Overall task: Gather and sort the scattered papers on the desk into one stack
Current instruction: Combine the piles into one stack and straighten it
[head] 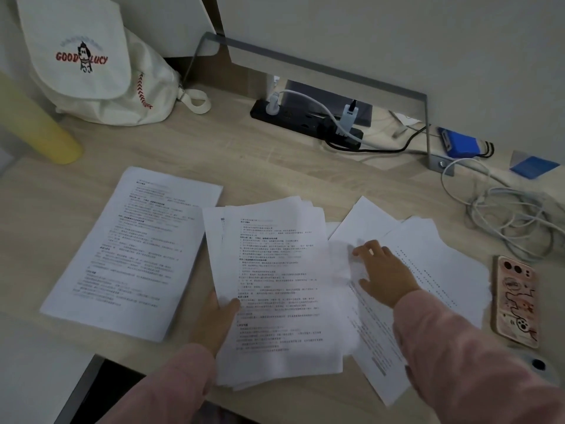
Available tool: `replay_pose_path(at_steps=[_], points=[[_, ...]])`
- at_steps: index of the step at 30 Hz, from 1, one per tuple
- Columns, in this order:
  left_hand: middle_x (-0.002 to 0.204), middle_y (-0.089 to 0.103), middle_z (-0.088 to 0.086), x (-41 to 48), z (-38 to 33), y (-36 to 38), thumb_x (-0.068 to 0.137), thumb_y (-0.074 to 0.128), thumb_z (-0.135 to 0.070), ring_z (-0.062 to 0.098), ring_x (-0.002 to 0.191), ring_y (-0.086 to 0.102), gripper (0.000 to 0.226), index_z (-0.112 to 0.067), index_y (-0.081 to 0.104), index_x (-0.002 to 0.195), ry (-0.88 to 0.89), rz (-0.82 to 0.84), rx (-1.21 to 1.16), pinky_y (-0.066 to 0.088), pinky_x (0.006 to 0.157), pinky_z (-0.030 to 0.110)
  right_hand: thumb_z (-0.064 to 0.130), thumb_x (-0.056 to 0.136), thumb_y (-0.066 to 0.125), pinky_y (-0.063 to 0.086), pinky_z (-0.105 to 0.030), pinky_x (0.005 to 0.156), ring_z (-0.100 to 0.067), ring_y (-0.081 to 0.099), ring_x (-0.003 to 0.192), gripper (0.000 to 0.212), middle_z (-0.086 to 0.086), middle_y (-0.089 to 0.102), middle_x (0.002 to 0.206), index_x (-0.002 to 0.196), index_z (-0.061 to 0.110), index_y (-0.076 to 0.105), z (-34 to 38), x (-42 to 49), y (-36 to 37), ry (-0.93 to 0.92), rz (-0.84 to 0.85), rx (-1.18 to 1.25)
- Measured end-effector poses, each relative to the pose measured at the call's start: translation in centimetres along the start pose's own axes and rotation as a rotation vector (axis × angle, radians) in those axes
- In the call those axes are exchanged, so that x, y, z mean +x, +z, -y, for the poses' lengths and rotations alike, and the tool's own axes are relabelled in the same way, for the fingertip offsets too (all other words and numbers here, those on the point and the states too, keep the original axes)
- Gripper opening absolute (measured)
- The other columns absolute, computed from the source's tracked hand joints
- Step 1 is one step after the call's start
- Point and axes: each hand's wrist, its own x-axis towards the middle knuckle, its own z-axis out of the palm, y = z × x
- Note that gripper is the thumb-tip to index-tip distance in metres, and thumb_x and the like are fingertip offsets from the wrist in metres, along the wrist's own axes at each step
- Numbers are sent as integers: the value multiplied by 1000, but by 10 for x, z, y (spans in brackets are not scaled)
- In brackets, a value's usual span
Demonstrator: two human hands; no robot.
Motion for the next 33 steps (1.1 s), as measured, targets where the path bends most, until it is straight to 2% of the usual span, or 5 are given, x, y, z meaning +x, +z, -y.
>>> replay_pose_path(at_steps=[3, 17, 22, 27, 33], points=[[85, 60, -6, 0, -1, -4, 91, 48, -4, 12, 79, 58, 22, -21, 54, 103, 19, -5, 11, 43, 63, 24, 33, 82, 62, 38, -30, 99, -22, 42, 120, 64, -3, 34, 137, 136, 16, 31, -8, 8, -5, -80, 37, -119], [107, 63, 9, 0, 2, -17, 92, 48, -7, 23, 92, 59, 36, -11, 50, 127, -52, -42, -66, 45, 82, 35, 49, 73, 66, 34, -31, 97, -23, 43, 112, 57, -6, 44, 120, 113, 12, 49, -15, 17, -18, -156, 86, -287], [116, 59, 10, -3, -8, -18, 90, 48, -3, 25, 99, 55, 44, -14, 46, 132, -8, -52, -135, 42, 85, 34, 36, 25, 91, 56, -37, 64, -25, 62, 58, 47, -1, 61, 54, 57, 14, 65, -30, 17, -13, -163, -126, -401], [119, 56, 3, 2, -16, -20, 89, 48, 0, 23, 109, 53, 53, -20, 41, 137, 72, -78, -141, 41, 91, 33, 11, 79, 62, 47, -38, 73, -33, 61, 81, 10, -14, 67, 80, 84, 4, 66, -32, 10, -37, 48, -164, -337], [111, 55, 3, 2, -26, -18, 88, 47, 4, 22, 103, 52, 45, -24, 46, 122, 84, -46, -128, 39, 87, 30, 5, 85, 55, 33, -31, 53, -36, 61, 61, 7, -20, 63, 70, 81, -1, 58, -35, 5, -83, 202, -506, -112]])
